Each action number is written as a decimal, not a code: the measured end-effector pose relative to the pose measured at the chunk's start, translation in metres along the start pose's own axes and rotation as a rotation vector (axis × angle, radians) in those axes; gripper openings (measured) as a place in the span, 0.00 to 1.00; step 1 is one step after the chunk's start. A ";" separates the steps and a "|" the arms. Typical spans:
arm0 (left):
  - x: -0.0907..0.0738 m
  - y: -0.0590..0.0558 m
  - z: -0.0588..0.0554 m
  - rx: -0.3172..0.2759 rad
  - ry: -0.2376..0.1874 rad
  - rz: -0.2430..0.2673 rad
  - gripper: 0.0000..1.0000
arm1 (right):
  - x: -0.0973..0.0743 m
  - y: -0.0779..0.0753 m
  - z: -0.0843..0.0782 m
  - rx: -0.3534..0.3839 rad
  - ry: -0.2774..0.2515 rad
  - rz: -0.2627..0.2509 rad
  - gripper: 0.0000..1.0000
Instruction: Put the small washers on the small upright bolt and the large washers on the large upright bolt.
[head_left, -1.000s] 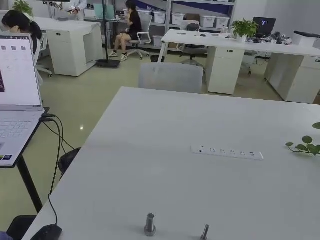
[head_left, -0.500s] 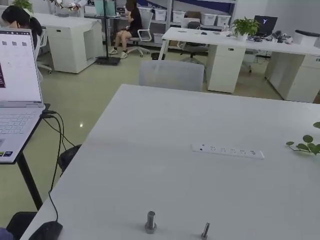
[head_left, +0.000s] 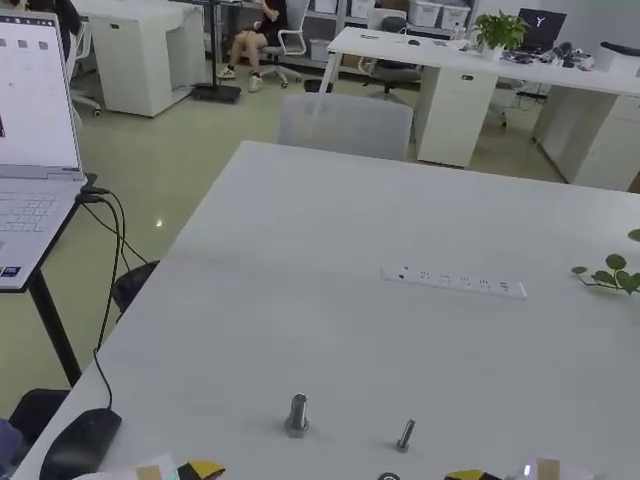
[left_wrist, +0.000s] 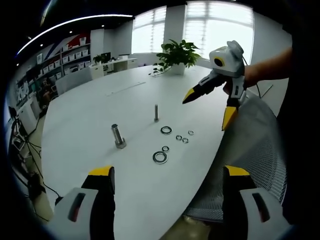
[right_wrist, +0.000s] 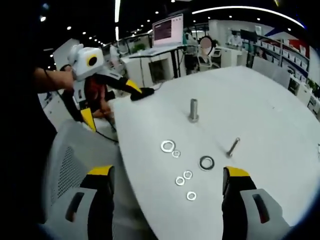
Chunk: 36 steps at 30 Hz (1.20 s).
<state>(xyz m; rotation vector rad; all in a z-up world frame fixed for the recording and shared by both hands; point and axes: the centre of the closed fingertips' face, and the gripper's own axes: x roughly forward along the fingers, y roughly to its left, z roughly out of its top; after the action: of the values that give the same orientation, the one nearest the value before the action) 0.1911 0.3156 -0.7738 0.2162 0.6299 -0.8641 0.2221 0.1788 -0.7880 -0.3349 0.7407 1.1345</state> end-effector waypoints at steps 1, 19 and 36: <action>0.001 0.000 0.000 0.000 0.003 -0.002 0.90 | 0.001 0.000 -0.001 -0.013 0.010 0.002 0.90; 0.004 0.004 -0.007 0.035 -0.007 0.000 0.92 | 0.027 -0.003 0.002 -0.162 0.124 0.052 0.78; 0.007 0.002 -0.012 0.068 0.022 -0.005 0.89 | 0.048 -0.007 0.001 -0.273 0.215 0.115 0.62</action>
<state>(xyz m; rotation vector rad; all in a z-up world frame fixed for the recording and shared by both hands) 0.1907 0.3179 -0.7876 0.2859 0.6224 -0.8902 0.2393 0.2096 -0.8211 -0.6596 0.8016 1.3252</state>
